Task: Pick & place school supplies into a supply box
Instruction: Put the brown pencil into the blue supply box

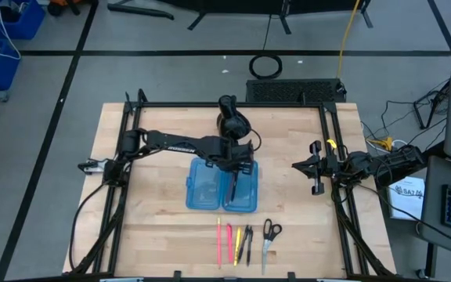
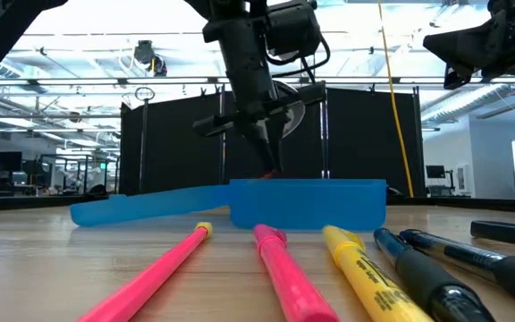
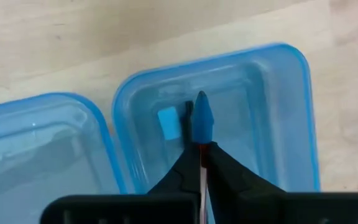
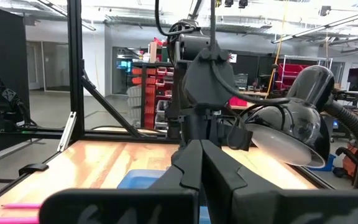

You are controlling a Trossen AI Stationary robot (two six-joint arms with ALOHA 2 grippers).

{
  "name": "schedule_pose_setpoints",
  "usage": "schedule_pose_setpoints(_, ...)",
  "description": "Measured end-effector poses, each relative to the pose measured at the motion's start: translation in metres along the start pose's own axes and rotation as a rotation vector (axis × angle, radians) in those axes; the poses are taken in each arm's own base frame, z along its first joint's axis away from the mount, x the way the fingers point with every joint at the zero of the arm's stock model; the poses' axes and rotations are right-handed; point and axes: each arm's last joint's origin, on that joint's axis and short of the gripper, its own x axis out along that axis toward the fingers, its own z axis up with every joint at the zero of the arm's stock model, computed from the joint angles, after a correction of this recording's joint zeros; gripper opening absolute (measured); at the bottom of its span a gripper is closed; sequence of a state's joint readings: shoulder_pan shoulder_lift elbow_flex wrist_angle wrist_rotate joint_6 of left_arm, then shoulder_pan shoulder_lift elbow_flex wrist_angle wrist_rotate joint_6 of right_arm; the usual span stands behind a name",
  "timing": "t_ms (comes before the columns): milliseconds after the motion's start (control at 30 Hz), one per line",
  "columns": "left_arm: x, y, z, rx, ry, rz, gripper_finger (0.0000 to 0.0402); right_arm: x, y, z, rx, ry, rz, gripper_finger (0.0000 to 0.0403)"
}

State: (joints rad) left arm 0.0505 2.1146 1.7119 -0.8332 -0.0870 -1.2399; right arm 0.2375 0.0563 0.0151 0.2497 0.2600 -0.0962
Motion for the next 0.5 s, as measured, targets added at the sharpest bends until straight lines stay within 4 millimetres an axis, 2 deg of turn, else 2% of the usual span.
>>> schedule_pose_setpoints(267,0.019,-0.006,-0.019,0.011,-0.074,0.043,0.0009,0.000,0.000,0.000,0.002,0.000,0.000,0.0000)
schedule_pose_setpoints(500,0.033,-0.006,-0.030,0.028,-0.057,0.077,0.0017,0.000,0.000,0.000,0.006,-0.003,0.000,0.0000)
